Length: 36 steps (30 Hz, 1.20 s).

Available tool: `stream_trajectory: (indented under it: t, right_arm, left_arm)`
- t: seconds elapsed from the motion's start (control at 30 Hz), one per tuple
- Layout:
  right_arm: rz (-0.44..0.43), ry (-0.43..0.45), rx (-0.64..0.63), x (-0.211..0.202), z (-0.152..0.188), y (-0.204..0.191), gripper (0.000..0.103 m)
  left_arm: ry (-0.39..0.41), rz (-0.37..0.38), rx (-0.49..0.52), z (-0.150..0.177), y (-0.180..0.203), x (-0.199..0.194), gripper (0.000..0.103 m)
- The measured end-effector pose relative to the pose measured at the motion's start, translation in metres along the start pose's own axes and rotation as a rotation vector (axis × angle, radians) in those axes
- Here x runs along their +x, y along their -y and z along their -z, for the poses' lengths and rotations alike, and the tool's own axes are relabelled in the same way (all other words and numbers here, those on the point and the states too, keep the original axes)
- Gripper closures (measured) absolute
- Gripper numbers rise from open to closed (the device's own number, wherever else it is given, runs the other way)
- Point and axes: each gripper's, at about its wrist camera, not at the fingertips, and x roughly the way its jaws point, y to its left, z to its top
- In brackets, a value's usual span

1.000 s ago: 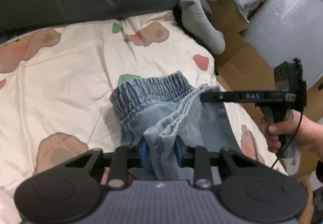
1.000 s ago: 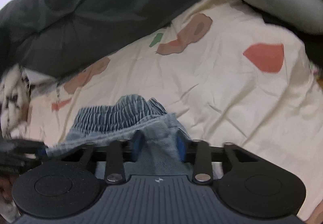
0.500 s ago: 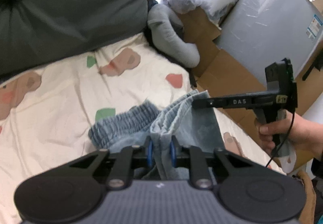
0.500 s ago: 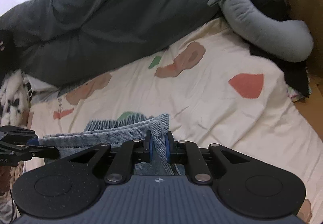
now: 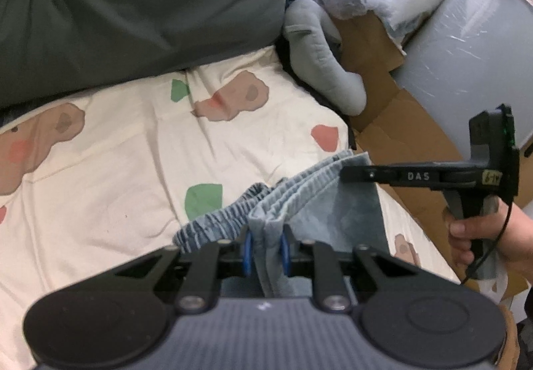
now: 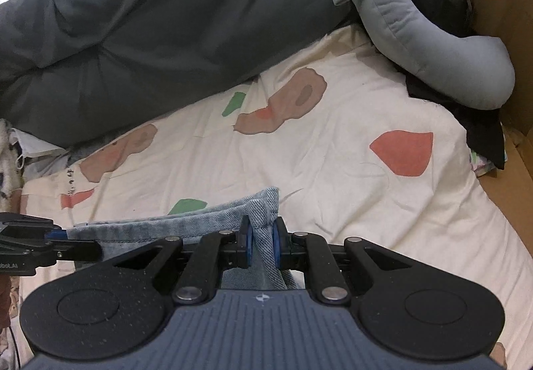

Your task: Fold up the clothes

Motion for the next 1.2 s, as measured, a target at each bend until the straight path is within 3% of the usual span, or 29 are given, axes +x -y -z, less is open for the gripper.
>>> stream_trajectory:
  t: [0.17, 0.23, 0.27, 0.3, 0.37, 0.57, 0.73, 0.8, 0.9, 1.03, 1.2]
  right_arm:
    - [-0.003, -0.002, 0.056, 0.013, 0.002, 0.002, 0.086]
    - [0.027, -0.004, 0.067, 0.014, 0.004, 0.002, 0.066]
    - [0.034, 0.007, 0.068, 0.011, 0.005, 0.001, 0.061]
    - [0.037, 0.02, 0.067, 0.007, 0.007, 0.0, 0.056]
    - [0.044, 0.045, 0.064, -0.001, 0.01, -0.001, 0.055]
    - [0.035, 0.111, 0.045, -0.016, 0.022, -0.013, 0.055]
    - [-0.011, 0.097, -0.005, -0.007, 0.032, -0.032, 0.055]
    - [-0.02, 0.083, -0.015, 0.001, 0.034, -0.037, 0.056]
    - [-0.032, 0.06, -0.031, 0.015, 0.036, -0.044, 0.073]
    - [-0.027, 0.058, -0.068, 0.027, 0.038, -0.052, 0.074]
    - [0.009, 0.05, -0.06, 0.043, 0.036, -0.051, 0.075]
  left_arm:
    - [-0.008, -0.045, -0.015, 0.008, -0.017, 0.018, 0.083]
    - [0.0, -0.02, -0.065, 0.01, -0.023, 0.016, 0.079]
    - [0.001, -0.02, -0.066, 0.01, -0.022, 0.014, 0.074]
    - [0.003, -0.035, -0.057, 0.009, -0.02, 0.011, 0.061]
    - [0.033, -0.078, -0.03, 0.008, -0.015, 0.0, 0.05]
    - [0.084, -0.03, 0.076, 0.001, 0.012, -0.021, 0.058]
    - [0.091, 0.026, 0.157, -0.003, 0.037, -0.019, 0.064]
    - [0.075, 0.018, 0.166, -0.001, 0.039, -0.009, 0.079]
    - [0.039, -0.006, 0.156, 0.001, 0.034, 0.008, 0.083]
    - [0.0, -0.043, 0.165, 0.006, 0.024, 0.024, 0.086]
    - [-0.003, -0.077, 0.16, 0.012, 0.008, 0.038, 0.1]
